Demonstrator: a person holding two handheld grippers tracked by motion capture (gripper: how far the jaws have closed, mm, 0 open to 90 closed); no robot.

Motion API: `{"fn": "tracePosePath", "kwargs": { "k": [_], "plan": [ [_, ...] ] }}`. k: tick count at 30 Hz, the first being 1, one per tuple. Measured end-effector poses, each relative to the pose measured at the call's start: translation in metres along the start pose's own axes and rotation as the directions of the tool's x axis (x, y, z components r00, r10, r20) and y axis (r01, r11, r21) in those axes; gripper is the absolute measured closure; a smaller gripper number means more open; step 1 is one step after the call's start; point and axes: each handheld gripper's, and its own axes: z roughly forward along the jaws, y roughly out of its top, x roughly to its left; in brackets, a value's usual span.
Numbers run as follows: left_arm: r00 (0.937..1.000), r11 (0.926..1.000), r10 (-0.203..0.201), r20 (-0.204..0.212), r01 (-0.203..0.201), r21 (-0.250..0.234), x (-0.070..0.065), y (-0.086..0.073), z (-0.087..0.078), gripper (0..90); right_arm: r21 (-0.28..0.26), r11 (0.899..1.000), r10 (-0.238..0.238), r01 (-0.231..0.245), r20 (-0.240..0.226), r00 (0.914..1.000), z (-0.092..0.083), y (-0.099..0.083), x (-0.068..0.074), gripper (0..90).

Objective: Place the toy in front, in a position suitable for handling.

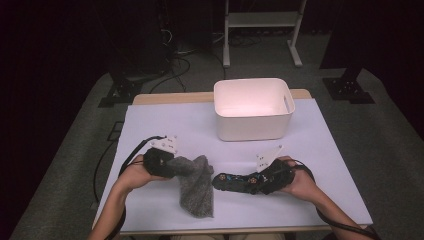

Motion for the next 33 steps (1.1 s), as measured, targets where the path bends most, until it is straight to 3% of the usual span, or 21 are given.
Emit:
{"fn": "tracePosePath", "kwargs": {
  "k": [10, 11, 17, 19, 25, 33],
  "plan": [
    [0.9939, 0.9988, -0.038, -0.104, 0.034, -0.035, 0.008, -0.006, -0.055, 80.7, -0.009, 1.000, -0.017, 0.018, 0.020, 0.9996, 0.007, 0.006, -0.009, 56.8],
    [0.9939, 0.9987, -0.040, -0.103, 0.036, -0.036, 0.008, -0.007, -0.056, 80.6, -0.013, 1.000, 0.001, 0.000, 0.015, 0.9999, 0.008, 0.006, -0.009, 56.6],
    [0.9972, 0.9990, -0.042, -0.061, 0.043, 0.010, 0.007, -0.016, -0.031, 80.5, -0.021, 1.000, 0.018, -0.019, -0.050, 0.9986, 0.014, 0.011, -0.007, 44.5],
    [0.9985, 0.9988, -0.039, -0.039, 0.040, 0.028, 0.007, -0.018, -0.016, 80.5, -0.014, 1.000, 0.020, -0.020, -0.047, 0.9987, 0.015, 0.016, -0.006, 42.2],
    [0.9994, 0.9962, -0.034, 0.010, 0.033, 0.080, 0.004, -0.021, 0.014, 79.7, -0.033, 0.998, 0.043, -0.045, -0.063, 0.9971, 0.012, 0.028, -0.009, 43.3],
    [0.9987, 0.9954, -0.020, 0.046, 0.015, 0.095, -0.001, -0.018, 0.030, 79.1, -0.037, 0.996, 0.081, -0.084, -0.089, 0.9927, 0.011, 0.032, -0.010, 47.5]
  ]
}}
